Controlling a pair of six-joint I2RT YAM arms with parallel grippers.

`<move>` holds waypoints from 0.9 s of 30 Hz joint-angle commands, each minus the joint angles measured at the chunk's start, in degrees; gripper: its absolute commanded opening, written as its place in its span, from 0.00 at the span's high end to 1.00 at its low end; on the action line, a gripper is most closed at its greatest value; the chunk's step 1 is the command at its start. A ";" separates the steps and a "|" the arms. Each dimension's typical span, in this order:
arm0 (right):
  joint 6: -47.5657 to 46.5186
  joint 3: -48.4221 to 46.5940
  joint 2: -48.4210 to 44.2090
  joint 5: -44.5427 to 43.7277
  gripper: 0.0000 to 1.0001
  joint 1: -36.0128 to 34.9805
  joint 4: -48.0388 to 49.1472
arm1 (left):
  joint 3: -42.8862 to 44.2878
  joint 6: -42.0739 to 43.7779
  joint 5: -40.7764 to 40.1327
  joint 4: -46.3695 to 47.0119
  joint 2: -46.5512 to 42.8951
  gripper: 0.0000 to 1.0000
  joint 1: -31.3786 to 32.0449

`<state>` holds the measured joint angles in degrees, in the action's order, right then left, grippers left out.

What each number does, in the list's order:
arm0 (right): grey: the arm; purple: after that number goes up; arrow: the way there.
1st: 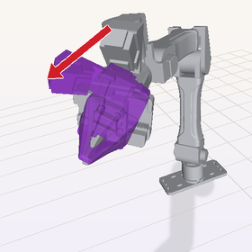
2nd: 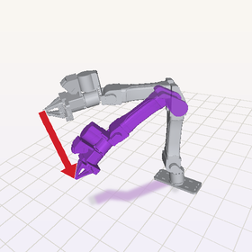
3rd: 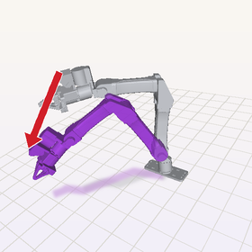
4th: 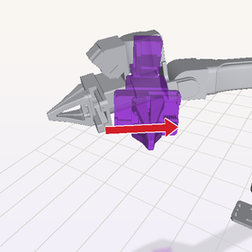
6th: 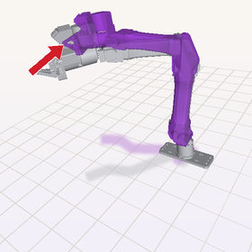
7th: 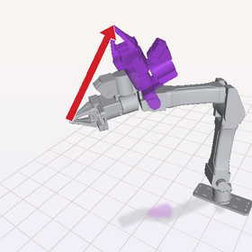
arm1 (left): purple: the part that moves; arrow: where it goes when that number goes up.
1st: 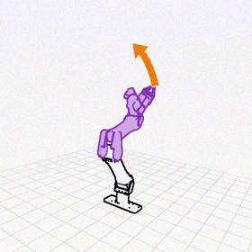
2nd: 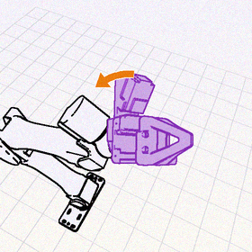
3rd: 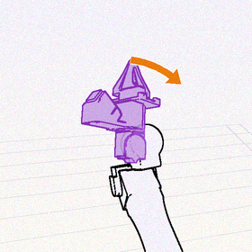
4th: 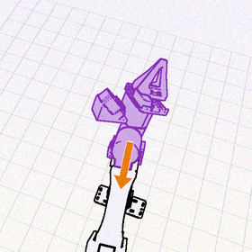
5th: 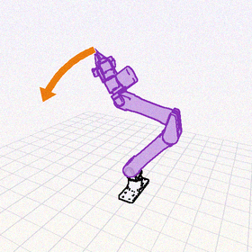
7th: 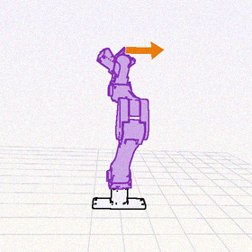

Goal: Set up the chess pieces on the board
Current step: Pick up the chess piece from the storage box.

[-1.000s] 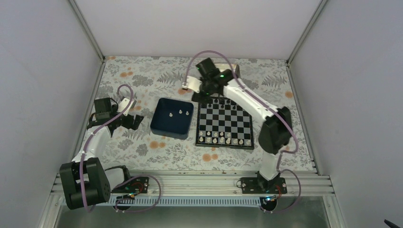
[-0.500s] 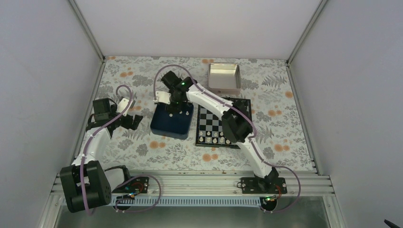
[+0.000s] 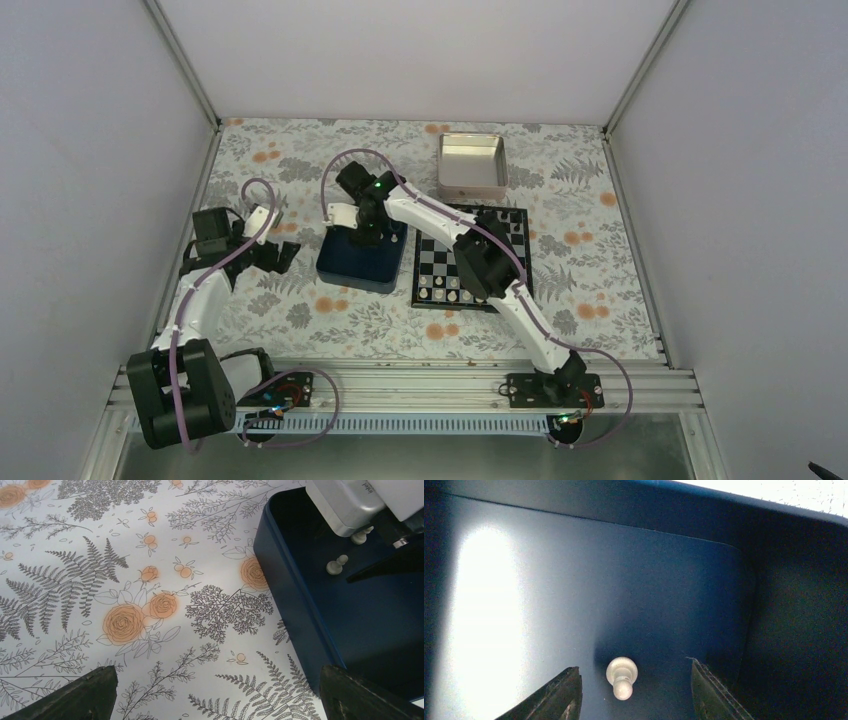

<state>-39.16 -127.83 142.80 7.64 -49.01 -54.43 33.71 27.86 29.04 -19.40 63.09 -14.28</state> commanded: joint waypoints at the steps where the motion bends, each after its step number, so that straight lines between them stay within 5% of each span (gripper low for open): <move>1: 0.66 -0.13 1.01 -0.75 0.43 -0.16 1.26 | -0.47 0.90 1.88 -0.31 -0.92 0.00 -0.70; 18: 0.55 -1.13 2.39 2.14 0.67 -0.18 -1.23 | -0.43 1.08 2.83 -0.44 -0.86 0.00 -1.78; 27: 0.51 -1.03 1.58 4.32 0.90 -0.25 -2.30 | -0.48 1.37 3.54 -0.71 -1.34 0.00 -2.22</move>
<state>-38.94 -127.87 143.87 10.02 -49.06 -55.44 33.52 28.03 30.50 -19.42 62.81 -16.03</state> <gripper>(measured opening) 0.137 0.999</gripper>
